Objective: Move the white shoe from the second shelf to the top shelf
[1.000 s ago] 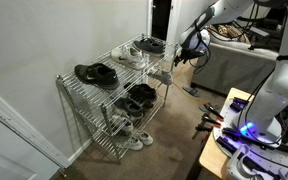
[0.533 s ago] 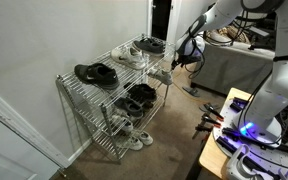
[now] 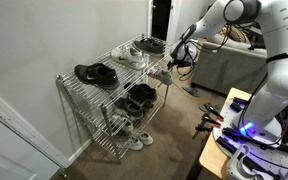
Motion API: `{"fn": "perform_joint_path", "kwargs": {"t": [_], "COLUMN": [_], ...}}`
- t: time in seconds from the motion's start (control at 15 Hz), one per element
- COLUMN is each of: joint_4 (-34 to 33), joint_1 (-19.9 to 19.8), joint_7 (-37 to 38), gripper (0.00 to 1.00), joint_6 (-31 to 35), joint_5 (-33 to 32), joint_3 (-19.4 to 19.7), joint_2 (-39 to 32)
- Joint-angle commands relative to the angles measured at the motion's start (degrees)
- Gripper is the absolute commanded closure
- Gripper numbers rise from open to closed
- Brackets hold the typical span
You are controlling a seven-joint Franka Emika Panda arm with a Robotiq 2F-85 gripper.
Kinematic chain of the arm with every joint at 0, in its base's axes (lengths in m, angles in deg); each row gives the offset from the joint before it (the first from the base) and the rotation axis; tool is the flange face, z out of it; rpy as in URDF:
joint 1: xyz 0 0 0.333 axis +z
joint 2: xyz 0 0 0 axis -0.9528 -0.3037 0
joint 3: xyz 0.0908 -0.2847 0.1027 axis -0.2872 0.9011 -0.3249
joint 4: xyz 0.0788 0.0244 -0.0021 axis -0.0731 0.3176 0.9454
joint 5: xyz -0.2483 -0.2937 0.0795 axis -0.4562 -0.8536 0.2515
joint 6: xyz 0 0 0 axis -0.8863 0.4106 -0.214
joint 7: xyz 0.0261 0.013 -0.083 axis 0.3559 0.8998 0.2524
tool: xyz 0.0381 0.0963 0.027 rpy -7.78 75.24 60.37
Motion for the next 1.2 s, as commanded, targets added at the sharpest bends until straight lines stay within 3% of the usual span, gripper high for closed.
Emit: {"fn": "perform_joint_path", "kwargs": {"t": [0.0,0.53,0.93,1.0,1.07,1.13], "joint_4": [-5.0,-5.2,-4.8,-4.8,-4.7,-4.6], "joint_1": [-2.5,-3.6,-2.3,-2.2,-2.4,-2.3], "joint_7": [-0.7,-2.2,-1.8,-1.9,-2.1,-2.2], "gripper": [0.00,0.00,0.00,0.02,0.26,0.27], "joint_6": [2.3,2.7,4.0,4.3,4.4,4.6], "joint_5": [0.6,-0.6,-1.2,-1.2,-1.4,-1.4], "joint_3": [-1.9,-4.9,-3.5,-3.2,-3.3,-3.1], "joint_2": [-5.6,-8.2,-9.3,-9.5,-9.7,-9.7]}}
